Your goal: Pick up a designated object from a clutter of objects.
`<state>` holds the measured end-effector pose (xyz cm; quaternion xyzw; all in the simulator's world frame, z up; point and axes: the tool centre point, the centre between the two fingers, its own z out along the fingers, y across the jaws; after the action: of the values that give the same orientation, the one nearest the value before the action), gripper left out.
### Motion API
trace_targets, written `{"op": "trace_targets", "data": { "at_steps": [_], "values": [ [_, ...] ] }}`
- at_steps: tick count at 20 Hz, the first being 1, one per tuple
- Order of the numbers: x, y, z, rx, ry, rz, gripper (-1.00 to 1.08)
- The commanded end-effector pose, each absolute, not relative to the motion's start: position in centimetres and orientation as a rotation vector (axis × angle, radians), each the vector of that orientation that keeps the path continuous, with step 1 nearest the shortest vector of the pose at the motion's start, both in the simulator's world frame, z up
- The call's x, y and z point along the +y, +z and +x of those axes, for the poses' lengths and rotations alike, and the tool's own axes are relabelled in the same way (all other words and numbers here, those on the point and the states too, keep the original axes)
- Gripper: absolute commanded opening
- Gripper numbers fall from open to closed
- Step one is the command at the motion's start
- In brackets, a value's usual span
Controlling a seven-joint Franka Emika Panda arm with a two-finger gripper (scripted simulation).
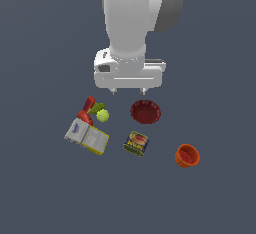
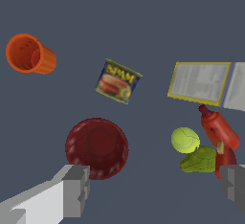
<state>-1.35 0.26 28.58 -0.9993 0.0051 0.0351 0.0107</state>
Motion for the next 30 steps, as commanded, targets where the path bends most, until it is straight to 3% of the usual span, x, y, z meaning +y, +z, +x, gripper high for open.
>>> {"op": "trace_targets", "data": {
  "at_steps": [1, 16, 30],
  "values": [
    [0.3, 28.6, -1.4, 0.016, 0.109, -3.118, 1.08],
    [-0.6, 28.4, -1.0, -0.008, 0.121, -3.113, 1.08],
    [-6.4, 22.5, 0.0, -0.247, 0.239, -3.090, 1.08]
  ]
}}
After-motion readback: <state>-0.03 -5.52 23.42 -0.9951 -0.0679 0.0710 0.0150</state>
